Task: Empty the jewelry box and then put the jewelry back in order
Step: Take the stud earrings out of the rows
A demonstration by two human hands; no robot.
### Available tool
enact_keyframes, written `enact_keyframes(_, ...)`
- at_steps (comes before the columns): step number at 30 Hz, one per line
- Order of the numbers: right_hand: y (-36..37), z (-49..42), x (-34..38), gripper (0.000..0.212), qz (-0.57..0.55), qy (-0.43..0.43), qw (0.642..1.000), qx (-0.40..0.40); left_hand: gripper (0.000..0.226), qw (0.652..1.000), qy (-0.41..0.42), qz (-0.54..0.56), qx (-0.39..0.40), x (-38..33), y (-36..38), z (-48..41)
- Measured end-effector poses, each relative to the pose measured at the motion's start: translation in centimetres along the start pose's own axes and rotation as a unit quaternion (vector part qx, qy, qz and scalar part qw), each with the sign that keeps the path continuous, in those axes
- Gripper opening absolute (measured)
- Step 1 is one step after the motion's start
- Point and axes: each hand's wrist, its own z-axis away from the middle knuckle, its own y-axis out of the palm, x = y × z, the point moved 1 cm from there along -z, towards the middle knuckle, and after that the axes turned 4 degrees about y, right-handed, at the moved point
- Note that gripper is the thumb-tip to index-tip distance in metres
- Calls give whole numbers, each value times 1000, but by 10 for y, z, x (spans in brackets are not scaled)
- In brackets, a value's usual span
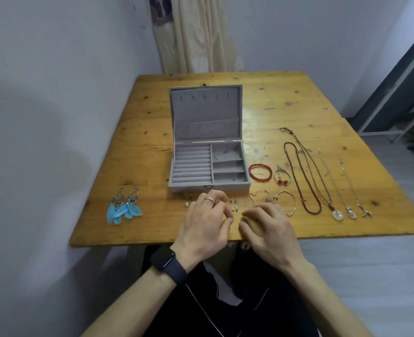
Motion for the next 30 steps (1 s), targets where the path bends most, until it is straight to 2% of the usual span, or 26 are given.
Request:
enact_keyframes(10,5,7,2,10,1,-1,999,-47,7,999,-40,-18,18,7,16,9)
enact_keyframes(30,2,8,-2,16,-24,17,999,-28,14,998,-57,-1,21,4,20,8)
